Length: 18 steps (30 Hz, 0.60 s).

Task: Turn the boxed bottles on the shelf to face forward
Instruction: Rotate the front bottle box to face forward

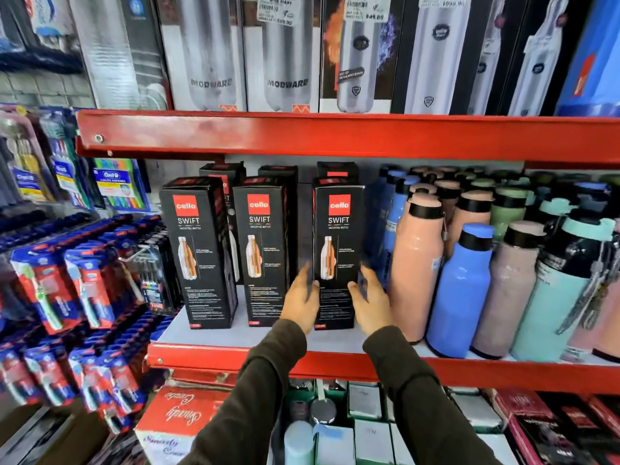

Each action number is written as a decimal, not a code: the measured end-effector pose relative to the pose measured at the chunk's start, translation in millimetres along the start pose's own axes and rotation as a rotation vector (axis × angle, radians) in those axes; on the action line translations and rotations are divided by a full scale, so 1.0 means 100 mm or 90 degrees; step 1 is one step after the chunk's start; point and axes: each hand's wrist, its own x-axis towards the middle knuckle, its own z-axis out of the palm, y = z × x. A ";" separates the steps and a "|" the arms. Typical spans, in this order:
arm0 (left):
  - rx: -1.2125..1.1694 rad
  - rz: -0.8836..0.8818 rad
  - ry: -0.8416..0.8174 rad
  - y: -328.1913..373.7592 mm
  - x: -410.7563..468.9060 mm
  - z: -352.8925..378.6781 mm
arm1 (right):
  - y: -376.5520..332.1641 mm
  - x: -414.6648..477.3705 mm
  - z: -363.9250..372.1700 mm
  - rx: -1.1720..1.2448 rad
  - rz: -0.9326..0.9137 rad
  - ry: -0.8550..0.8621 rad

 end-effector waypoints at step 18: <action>-0.104 0.080 0.138 0.03 0.00 0.11 | 0.02 0.04 -0.06 0.147 -0.112 0.048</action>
